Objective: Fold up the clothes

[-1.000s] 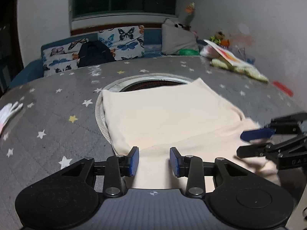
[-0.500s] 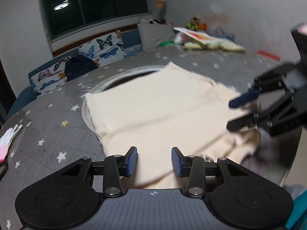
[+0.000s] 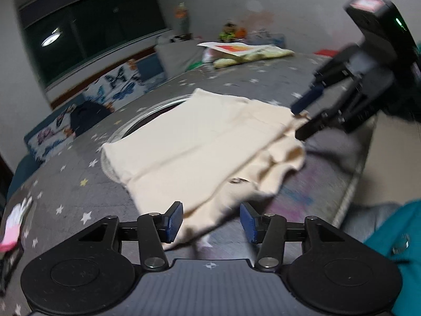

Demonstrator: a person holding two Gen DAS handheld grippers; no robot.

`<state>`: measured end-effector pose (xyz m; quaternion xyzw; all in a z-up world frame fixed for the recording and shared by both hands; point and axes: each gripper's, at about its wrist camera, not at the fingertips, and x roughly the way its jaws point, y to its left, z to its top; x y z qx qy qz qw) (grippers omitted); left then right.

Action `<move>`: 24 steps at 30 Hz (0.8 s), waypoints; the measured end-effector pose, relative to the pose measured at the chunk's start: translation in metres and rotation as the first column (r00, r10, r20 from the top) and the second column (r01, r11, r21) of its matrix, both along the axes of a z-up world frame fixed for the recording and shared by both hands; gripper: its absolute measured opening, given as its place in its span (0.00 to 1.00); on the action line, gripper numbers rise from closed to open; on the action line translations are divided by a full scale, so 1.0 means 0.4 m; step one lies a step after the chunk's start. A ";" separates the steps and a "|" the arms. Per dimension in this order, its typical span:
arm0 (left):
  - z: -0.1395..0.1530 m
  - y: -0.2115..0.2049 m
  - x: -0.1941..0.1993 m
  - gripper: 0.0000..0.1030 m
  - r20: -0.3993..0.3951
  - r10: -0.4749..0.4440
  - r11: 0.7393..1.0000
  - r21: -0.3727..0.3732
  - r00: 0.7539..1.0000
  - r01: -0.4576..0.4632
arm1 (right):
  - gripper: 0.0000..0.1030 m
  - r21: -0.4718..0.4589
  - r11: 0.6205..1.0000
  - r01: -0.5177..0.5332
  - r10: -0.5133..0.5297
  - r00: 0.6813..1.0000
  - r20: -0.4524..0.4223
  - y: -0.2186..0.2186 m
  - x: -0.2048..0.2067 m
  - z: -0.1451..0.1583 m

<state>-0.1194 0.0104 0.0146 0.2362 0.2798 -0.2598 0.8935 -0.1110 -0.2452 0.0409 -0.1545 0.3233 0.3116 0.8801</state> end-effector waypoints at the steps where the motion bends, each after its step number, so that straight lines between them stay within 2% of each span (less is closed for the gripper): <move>1: -0.006 -0.008 -0.002 0.51 0.007 -0.008 1.000 0.015 1.000 0.008 | 0.52 -0.011 1.000 -0.009 0.009 1.000 0.003 -0.002 -0.007 0.000; 11: -0.047 -0.064 0.003 0.51 0.062 -0.073 0.995 0.078 0.995 0.068 | 0.56 -0.064 0.997 -0.039 0.041 0.999 0.025 -0.012 -0.039 -0.007; 14: -0.052 -0.068 0.001 0.49 0.077 -0.079 0.994 0.077 0.994 0.073 | 0.57 -0.073 0.996 -0.049 0.051 0.998 0.030 -0.010 -0.043 -0.010; 19: -0.049 -0.073 0.001 0.27 0.099 -0.082 0.995 0.059 0.992 0.076 | 0.62 -0.099 0.992 -0.077 0.082 0.995 0.049 0.001 -0.051 -0.014; 21: -0.043 -0.073 0.006 0.21 0.105 -0.073 0.997 0.046 0.992 0.068 | 0.62 -0.106 0.991 -0.084 0.091 0.994 0.059 0.005 -0.054 -0.015; 24: -0.032 -0.072 0.015 0.19 0.109 -0.056 0.998 0.023 0.992 0.054 | 0.63 -0.105 0.990 -0.094 0.101 0.993 0.065 0.009 -0.057 -0.016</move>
